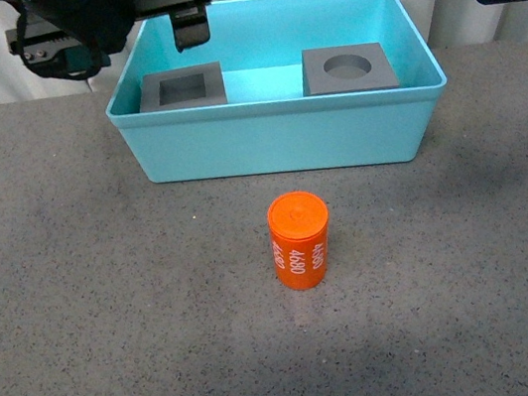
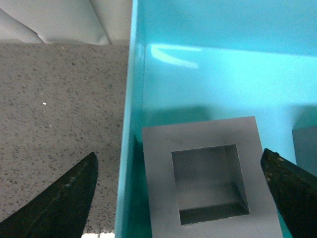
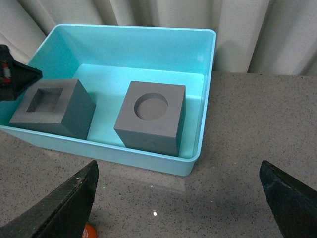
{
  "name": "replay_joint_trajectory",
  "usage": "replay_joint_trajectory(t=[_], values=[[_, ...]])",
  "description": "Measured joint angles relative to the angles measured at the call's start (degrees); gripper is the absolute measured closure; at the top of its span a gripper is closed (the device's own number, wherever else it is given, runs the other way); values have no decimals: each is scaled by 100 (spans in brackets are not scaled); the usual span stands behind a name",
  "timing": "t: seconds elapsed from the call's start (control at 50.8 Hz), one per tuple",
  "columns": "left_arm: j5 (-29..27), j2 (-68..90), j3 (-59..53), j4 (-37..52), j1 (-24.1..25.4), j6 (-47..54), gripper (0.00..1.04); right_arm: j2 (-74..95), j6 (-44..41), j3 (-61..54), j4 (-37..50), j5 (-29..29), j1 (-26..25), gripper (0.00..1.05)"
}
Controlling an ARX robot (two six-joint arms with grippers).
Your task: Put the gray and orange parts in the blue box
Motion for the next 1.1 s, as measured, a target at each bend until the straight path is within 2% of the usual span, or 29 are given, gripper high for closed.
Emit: replay_joint_trajectory(t=[0.039, 0.216, 0.374, 0.453, 0.531, 0.61, 0.826, 1.004, 1.102], values=[[-4, -214, -208, 181, 28, -61, 5, 0, 2, 0, 0, 2, 0, 10], [-111, -1156, -1147, 1097, 129, -162, 7, 0, 2, 0, 0, 2, -2, 10], [-308, -2461, -2573, 1991, 343, -142, 8, 0, 2, 0, 0, 2, 0, 10], [-151, -2927, -3893, 4245, 514, 608, 26, 0, 0, 0, 0, 2, 0, 10], [-35, -3270, -4750, 5318, 632, 898, 41, 0, 0, 0, 0, 2, 0, 10], [81, -3744, -5460, 5711, 758, 1071, 59, 0, 0, 0, 0, 2, 0, 10], [315, -4669, -6636, 5853, 990, 1147, 102, 0, 0, 0, 0, 2, 0, 10], [463, -5482, -7316, 5768, 1150, 1187, 101, 0, 0, 0, 0, 2, 0, 10], [820, -5930, -7606, 5589, 1453, 1193, 101, 0, 0, 0, 0, 2, 0, 10]])
